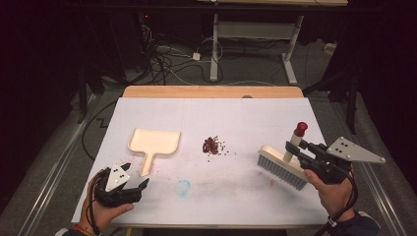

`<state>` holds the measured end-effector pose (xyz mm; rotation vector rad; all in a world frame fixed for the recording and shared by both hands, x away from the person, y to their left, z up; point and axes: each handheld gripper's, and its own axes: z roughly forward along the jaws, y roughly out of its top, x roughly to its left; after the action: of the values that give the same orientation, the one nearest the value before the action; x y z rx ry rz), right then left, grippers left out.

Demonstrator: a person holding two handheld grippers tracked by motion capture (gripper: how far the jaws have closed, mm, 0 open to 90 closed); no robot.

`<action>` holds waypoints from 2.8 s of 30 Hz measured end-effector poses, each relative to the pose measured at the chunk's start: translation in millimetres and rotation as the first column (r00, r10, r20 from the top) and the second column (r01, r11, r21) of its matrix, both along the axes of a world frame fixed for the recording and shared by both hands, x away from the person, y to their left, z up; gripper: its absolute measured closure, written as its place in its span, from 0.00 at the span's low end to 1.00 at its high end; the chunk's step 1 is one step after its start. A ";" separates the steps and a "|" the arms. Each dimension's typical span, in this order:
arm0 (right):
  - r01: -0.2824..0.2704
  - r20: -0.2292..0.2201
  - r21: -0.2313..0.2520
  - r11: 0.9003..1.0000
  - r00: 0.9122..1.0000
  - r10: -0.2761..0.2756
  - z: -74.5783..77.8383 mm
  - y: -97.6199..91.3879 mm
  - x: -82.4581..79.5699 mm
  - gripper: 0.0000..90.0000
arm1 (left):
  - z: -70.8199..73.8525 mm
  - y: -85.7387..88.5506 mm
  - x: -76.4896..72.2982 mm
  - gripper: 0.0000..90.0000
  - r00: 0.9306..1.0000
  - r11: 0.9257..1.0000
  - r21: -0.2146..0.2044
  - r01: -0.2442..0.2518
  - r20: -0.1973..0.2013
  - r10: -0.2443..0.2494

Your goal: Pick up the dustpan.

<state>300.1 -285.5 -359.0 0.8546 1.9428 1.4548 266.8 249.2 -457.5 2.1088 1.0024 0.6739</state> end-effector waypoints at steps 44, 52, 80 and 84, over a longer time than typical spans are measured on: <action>0.006 0.010 0.004 1.000 1.000 -0.006 0.4 4.4 -0.9 0.77 | -26.6 -23.2 105.2 0.69 0.916 0.969 -0.011 -0.248 -0.327 0.231; -0.013 0.001 0.002 1.000 1.000 0.013 -1.0 5.5 0.8 0.77 | -23.6 -24.3 106.7 0.71 0.924 0.976 0.009 -0.218 -0.322 0.209; 0.008 0.000 0.017 1.000 1.000 -0.008 -1.3 0.9 1.9 0.77 | 14.4 -35.5 48.3 0.72 0.950 0.991 0.097 0.088 -0.307 -0.055; 0.013 -0.006 0.021 1.000 1.000 -0.013 -2.6 0.2 3.9 0.77 | 11.5 -34.6 37.8 0.71 0.943 0.989 0.096 0.114 -0.323 -0.078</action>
<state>304.0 -285.3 -361.6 0.8797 1.9256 1.4700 304.6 214.5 -446.0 2.4028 1.0424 0.3534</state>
